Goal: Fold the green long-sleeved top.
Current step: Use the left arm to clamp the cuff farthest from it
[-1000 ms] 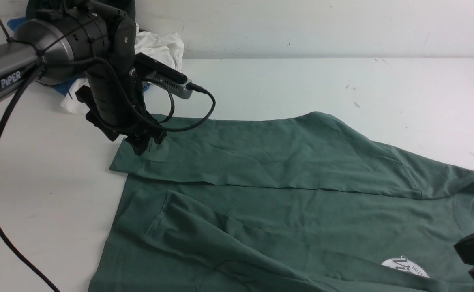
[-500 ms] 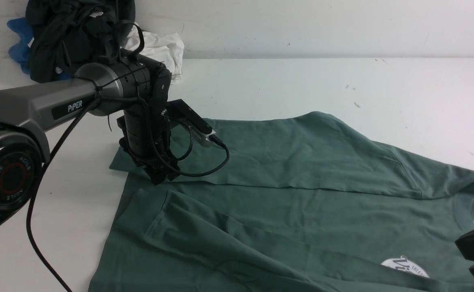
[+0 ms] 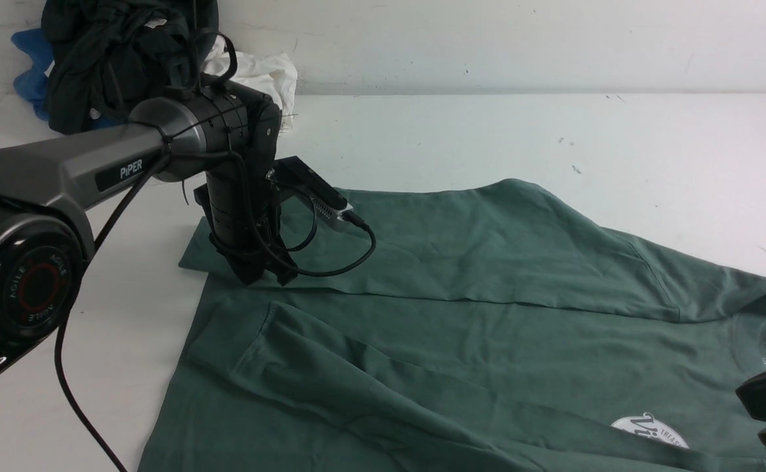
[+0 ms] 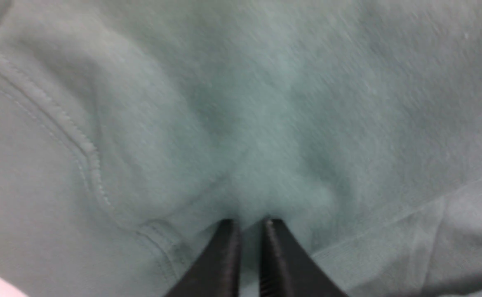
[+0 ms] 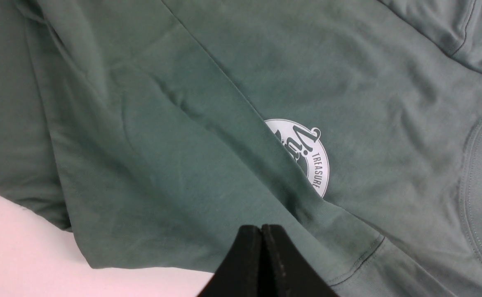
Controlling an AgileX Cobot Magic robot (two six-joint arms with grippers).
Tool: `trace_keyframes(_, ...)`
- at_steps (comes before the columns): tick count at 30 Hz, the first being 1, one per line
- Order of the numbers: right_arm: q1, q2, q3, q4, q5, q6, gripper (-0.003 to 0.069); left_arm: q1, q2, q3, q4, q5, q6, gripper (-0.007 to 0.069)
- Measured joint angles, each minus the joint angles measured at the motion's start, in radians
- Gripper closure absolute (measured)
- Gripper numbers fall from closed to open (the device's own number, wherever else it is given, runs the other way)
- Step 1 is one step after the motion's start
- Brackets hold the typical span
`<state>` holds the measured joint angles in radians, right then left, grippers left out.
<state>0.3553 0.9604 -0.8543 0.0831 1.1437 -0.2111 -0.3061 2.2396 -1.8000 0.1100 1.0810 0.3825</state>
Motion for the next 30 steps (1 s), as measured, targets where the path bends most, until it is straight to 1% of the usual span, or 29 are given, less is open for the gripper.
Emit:
trace_keyframes(2,0.0,0.0,0.0,0.0,0.0,0.0,0.0674,0.0,0.0,-0.027,-0.008,0.017,0.0,0.0623)
trace_keyframes(8,0.0,0.0,0.0,0.0,0.0,0.0,0.0674,0.0,0.0,-0.054,-0.022,0.057,-0.005,0.0632)
trace_keyframes(11,0.0,0.0,0.0,0.0,0.006,0.0,0.0674,0.012,0.0,-0.054,-0.019,0.101,-0.098,0.0631)
trace_keyframes(12,0.0,0.0,0.0,0.0,0.006,0.0,0.0674,0.012,0.0,-0.054,-0.019,0.103,-0.107,0.0631)
trace_keyframes(13,0.0,0.0,0.0,0.001,0.01,0.0,0.0674,0.035,0.0,-0.054,-0.019,0.12,-0.172,0.0619)
trace_keyframes(14,0.0,0.0,0.0,0.001,0.012,0.0,0.0674,0.054,0.0,-0.054,-0.017,0.125,-0.201,0.0605)
trace_keyframes(18,0.0,0.0,0.0,0.002,0.017,-0.001,0.0674,0.127,-0.001,-0.054,-0.012,0.126,-0.25,0.0507)
trace_keyframes(20,0.0,0.0,0.0,0.002,0.018,-0.001,0.0674,0.151,-0.001,-0.054,-0.014,0.126,-0.265,0.0431)
trace_keyframes(21,0.0,0.0,0.0,0.003,0.019,-0.001,0.0674,0.165,-0.001,-0.054,-0.02,0.126,-0.279,0.0373)
trace_keyframes(22,0.0,0.0,0.0,0.003,0.019,-0.001,0.0674,0.171,-0.001,-0.054,-0.025,0.122,-0.292,0.0342)
trace_keyframes(23,0.0,0.0,0.0,0.003,0.019,-0.001,0.0674,0.183,-0.001,-0.054,-0.037,0.116,-0.313,0.027)
trace_keyframes(24,0.0,0.0,0.0,0.003,0.019,-0.001,0.0674,0.187,-0.001,-0.054,-0.048,0.109,-0.326,0.024)
trace_keyframes(25,0.0,0.0,0.0,0.003,0.019,-0.001,0.0674,0.197,-0.001,-0.054,-0.068,0.095,-0.337,0.0185)
trace_keyframes(26,0.0,0.0,0.0,0.003,0.019,-0.001,0.0674,0.199,-0.001,-0.054,-0.072,0.09,-0.341,0.0169)
trace_keyframes(27,0.0,0.0,0.0,0.003,0.019,-0.001,0.0674,0.209,0.0,-0.054,-0.11,0.066,-0.348,0.0113)
trace_keyframes(30,0.0,0.0,0.0,0.003,0.019,-0.001,0.0674,0.222,0.011,-0.054,-0.148,0.027,-0.351,0.0072)
